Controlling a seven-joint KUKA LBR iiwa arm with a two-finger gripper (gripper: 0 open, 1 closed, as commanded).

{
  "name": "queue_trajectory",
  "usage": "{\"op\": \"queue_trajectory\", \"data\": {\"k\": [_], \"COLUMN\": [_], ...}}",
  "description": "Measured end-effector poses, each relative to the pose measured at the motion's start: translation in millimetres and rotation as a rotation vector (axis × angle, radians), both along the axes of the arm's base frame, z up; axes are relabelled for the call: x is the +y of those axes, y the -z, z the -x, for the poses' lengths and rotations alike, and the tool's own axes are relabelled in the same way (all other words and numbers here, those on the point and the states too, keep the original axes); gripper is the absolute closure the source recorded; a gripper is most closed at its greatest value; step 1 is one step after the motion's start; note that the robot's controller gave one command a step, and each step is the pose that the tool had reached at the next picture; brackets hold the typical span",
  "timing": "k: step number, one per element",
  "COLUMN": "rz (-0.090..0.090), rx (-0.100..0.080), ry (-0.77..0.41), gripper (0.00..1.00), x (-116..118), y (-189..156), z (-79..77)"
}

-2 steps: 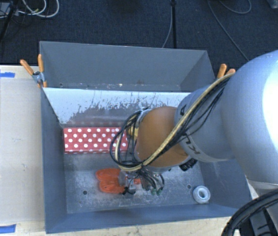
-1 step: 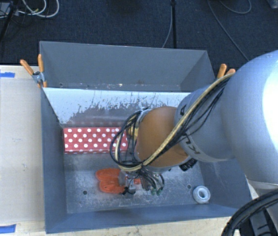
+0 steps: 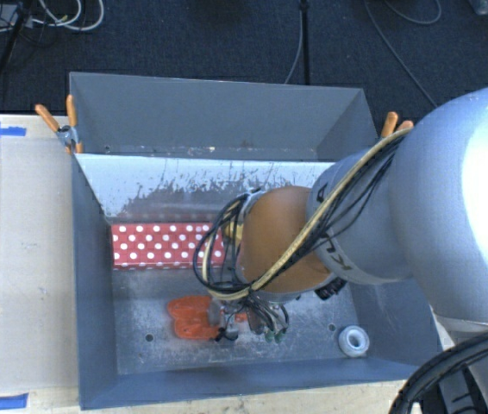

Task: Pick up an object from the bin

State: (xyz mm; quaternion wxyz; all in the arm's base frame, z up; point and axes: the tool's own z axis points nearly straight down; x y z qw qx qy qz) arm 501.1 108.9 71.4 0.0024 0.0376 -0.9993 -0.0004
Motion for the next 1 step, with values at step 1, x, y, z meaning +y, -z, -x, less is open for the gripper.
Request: {"op": "queue_trajectory", "data": {"k": [1], "rz": [0.0], "rx": [0.002], "ry": [0.0], "gripper": [1.0], "x": [-0.1], "y": [-5.1], "z": [0.5]}}
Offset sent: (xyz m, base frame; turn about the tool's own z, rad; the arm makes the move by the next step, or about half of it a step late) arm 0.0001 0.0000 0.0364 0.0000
